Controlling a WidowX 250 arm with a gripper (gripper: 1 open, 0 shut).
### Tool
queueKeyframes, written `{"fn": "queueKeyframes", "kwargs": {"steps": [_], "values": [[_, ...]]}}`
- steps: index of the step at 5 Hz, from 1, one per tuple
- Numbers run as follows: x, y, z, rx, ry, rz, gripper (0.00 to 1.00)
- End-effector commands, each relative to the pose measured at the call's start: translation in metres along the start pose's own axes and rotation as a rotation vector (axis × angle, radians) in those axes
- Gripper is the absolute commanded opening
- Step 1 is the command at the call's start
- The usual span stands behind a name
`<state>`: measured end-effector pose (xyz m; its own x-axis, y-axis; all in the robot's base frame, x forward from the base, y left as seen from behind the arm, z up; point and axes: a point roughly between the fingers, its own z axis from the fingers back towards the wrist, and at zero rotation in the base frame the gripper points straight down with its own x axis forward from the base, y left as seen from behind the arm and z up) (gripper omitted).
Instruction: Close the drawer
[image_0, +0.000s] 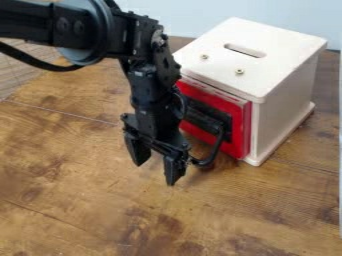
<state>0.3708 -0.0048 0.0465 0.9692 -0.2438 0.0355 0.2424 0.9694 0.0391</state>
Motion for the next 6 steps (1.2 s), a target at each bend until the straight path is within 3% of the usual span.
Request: {"fn": "queueKeyframes", "kwargs": {"steps": [1, 6], "values": [[0.009, 0.014, 0.024, 0.023, -0.084, 0.014, 1.00], [0.011, -0.006, 0.033, 0.047, -0.121, 0.052, 1.00]]}}
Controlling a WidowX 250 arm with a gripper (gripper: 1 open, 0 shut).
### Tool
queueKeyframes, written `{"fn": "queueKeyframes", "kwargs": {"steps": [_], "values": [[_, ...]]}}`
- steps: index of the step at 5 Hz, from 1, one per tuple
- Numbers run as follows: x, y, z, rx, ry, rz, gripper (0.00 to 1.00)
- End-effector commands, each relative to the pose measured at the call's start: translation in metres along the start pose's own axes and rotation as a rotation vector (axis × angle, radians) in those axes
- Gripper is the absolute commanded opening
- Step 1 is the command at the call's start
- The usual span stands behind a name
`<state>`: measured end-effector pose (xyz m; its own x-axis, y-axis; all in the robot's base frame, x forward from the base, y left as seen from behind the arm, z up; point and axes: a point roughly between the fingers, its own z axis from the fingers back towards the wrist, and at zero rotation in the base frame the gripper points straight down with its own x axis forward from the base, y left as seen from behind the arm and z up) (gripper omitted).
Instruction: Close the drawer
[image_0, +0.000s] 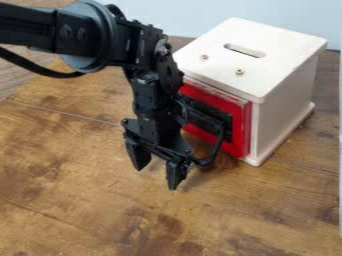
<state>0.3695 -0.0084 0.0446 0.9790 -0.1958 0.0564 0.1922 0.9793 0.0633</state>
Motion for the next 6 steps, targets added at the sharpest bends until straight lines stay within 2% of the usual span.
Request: {"fn": "queueKeyframes", "kwargs": {"steps": [1, 3, 6], "values": [[0.0113, -0.0010, 0.0336, 0.023, -0.110, 0.022, 1.00], [0.0137, -0.0110, 0.0324, 0.036, -0.125, 0.063, 1.00], [0.0134, -0.0091, 0.0378, 0.046, -0.139, 0.151, 1.00]]}}
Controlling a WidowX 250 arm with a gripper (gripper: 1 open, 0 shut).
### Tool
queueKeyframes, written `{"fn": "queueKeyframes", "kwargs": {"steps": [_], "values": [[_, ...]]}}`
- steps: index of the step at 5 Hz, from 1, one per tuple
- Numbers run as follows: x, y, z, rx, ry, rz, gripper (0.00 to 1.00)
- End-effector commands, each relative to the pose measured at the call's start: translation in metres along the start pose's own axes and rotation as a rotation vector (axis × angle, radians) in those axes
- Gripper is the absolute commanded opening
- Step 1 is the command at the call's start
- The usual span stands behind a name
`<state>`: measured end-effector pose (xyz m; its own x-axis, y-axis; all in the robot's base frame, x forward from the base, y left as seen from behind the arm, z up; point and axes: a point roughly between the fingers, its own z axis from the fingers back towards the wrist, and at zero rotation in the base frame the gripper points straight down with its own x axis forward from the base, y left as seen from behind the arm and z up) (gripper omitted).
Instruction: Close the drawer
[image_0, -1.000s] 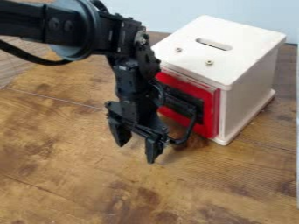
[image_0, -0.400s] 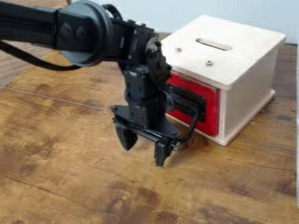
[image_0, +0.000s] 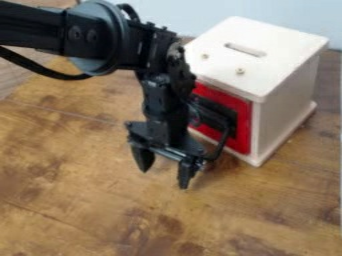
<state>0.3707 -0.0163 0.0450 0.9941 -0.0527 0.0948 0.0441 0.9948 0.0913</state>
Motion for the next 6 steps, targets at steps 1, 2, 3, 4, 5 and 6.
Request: {"fn": "queueKeyframes", "kwargs": {"steps": [1, 2, 3, 4, 5, 6], "values": [[0.010, -0.005, 0.041, -0.008, -0.126, -0.032, 0.00], [0.008, -0.007, 0.043, -0.013, -0.133, -0.069, 1.00], [0.009, -0.001, 0.039, -0.001, -0.129, -0.010, 1.00], [0.007, 0.001, 0.035, 0.007, -0.133, 0.043, 1.00], [0.003, 0.002, 0.038, 0.001, -0.144, 0.012, 1.00], [0.000, 0.003, 0.041, -0.006, -0.159, -0.022, 1.00]]}}
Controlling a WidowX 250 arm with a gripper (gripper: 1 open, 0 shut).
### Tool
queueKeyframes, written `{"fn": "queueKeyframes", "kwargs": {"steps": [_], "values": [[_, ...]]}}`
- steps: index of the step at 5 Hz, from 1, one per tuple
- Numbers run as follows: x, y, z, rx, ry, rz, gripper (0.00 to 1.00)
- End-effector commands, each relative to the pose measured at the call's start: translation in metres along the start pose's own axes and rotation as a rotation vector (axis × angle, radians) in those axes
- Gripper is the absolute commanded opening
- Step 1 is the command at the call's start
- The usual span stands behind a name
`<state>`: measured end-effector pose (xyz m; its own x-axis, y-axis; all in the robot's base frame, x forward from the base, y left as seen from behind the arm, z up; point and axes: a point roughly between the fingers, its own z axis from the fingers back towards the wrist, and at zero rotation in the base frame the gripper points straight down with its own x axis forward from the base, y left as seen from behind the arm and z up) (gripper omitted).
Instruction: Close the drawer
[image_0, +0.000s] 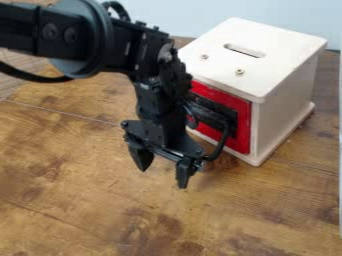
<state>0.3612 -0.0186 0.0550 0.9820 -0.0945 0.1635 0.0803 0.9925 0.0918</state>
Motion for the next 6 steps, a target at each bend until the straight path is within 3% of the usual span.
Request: {"fn": "queueKeyframes", "kwargs": {"steps": [1, 2, 5, 6], "values": [[0.018, -0.001, 0.026, 0.003, -0.100, 0.017, 1.00], [0.024, -0.006, 0.024, 0.006, -0.112, 0.023, 1.00], [0.014, -0.014, 0.006, -0.007, -0.155, -0.034, 1.00], [0.015, -0.004, 0.011, -0.007, -0.177, -0.046, 1.00]]}}
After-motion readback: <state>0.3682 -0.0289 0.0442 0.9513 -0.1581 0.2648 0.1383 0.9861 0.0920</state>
